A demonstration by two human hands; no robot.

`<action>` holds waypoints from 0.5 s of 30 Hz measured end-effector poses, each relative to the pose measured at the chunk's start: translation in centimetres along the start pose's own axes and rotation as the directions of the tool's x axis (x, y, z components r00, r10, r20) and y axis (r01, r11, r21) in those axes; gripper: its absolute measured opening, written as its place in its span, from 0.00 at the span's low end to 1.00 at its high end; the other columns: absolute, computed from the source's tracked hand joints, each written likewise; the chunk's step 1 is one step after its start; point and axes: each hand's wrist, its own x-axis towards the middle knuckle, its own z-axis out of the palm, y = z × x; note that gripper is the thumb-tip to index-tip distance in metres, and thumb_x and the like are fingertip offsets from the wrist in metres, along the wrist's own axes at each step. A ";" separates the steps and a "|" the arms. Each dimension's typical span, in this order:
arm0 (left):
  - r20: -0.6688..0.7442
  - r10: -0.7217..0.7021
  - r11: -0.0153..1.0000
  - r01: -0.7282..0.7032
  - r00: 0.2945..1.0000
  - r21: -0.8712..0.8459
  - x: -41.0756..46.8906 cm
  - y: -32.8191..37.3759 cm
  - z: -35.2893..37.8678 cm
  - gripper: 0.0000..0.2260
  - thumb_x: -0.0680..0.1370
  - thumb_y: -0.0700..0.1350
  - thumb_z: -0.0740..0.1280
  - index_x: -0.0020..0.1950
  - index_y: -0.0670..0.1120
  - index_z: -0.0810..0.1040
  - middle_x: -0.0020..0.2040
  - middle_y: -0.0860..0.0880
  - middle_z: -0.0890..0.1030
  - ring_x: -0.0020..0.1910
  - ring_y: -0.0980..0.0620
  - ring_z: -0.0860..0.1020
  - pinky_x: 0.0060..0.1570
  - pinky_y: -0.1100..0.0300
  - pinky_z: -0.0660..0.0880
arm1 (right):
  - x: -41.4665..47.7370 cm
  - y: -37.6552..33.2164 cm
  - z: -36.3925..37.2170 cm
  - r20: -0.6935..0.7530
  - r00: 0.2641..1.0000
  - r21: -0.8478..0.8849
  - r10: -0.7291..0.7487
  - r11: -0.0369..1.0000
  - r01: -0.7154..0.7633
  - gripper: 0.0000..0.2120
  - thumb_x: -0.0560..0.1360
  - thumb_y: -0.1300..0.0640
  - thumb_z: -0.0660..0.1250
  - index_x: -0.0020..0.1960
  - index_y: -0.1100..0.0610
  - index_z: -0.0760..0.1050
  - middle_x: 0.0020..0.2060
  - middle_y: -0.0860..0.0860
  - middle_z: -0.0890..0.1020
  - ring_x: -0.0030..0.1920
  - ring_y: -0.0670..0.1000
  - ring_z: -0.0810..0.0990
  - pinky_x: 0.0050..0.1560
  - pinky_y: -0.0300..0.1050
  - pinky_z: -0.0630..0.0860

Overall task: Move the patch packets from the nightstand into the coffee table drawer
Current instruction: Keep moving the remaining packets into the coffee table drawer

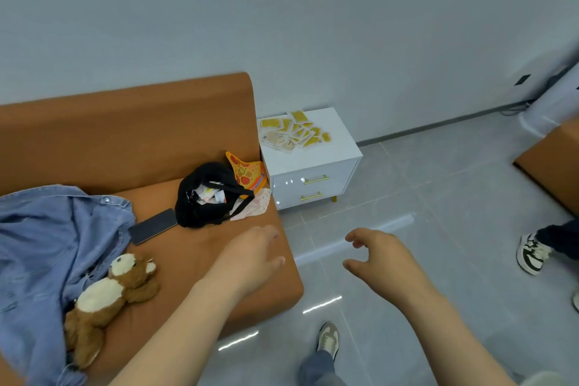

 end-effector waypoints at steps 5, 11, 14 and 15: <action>-0.025 -0.059 0.998 0.058 0.998 -0.023 6.0 5.4 1.1 0.21 0.77 0.51 0.65 0.68 0.50 0.69 0.64 0.51 0.74 0.63 0.52 0.72 0.61 0.58 0.71 | 5.9 4.8 -5.2 0.030 0.998 -0.036 -0.049 0.998 0.050 0.22 0.74 0.52 0.68 0.67 0.48 0.70 0.60 0.46 0.77 0.60 0.46 0.75 0.55 0.37 0.70; -0.031 -0.114 0.992 0.112 0.993 -0.056 12.0 10.0 2.1 0.19 0.77 0.50 0.65 0.67 0.49 0.70 0.63 0.51 0.74 0.62 0.52 0.73 0.58 0.60 0.70 | 11.9 8.7 -9.4 0.065 0.993 -0.037 -0.098 0.994 0.100 0.21 0.74 0.53 0.68 0.67 0.49 0.71 0.60 0.46 0.77 0.60 0.46 0.74 0.55 0.37 0.69; -0.037 -0.124 0.991 0.123 0.992 -0.051 14.9 11.5 2.0 0.20 0.77 0.50 0.65 0.68 0.49 0.69 0.64 0.51 0.74 0.62 0.53 0.72 0.56 0.62 0.69 | 14.5 10.0 -10.7 0.070 0.990 -0.038 -0.119 0.992 0.122 0.21 0.74 0.53 0.67 0.67 0.49 0.71 0.60 0.46 0.77 0.61 0.46 0.74 0.55 0.37 0.69; -0.040 -0.123 0.991 0.121 0.992 -0.053 15.9 11.8 2.0 0.20 0.77 0.50 0.65 0.68 0.49 0.69 0.64 0.51 0.74 0.62 0.53 0.72 0.56 0.62 0.68 | 15.4 10.3 -11.1 0.077 0.989 -0.042 -0.124 0.991 0.127 0.21 0.74 0.53 0.67 0.67 0.49 0.70 0.61 0.46 0.77 0.61 0.46 0.73 0.55 0.37 0.68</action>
